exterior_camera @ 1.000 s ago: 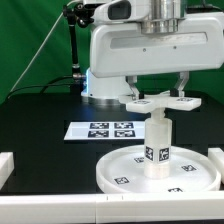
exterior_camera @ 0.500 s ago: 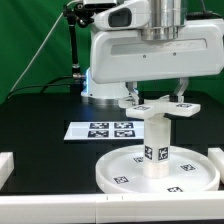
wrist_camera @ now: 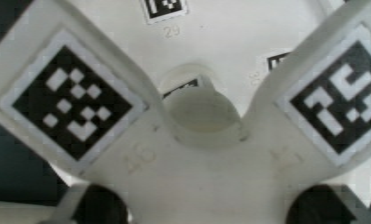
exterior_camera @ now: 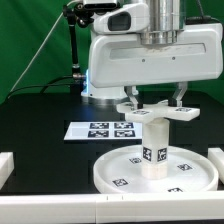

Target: Assemble round table

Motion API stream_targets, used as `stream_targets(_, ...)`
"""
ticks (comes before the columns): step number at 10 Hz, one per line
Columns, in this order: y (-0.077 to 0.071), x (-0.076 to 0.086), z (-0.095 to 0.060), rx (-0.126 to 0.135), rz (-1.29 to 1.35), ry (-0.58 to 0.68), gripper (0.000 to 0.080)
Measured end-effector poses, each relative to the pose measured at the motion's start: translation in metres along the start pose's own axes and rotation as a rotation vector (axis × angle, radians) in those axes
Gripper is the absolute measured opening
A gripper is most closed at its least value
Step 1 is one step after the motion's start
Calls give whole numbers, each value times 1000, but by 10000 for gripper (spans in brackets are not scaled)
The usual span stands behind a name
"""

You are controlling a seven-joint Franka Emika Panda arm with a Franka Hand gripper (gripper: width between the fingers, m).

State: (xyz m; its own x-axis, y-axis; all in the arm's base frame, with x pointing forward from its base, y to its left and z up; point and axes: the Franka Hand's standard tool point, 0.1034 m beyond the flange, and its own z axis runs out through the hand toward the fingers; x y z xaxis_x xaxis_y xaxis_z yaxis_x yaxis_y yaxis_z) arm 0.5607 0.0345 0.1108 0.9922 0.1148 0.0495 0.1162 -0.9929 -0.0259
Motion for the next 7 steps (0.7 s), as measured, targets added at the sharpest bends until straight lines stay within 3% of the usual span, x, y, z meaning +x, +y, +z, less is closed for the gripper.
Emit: stream_targets(7,0,0,0,0,25,0,443)
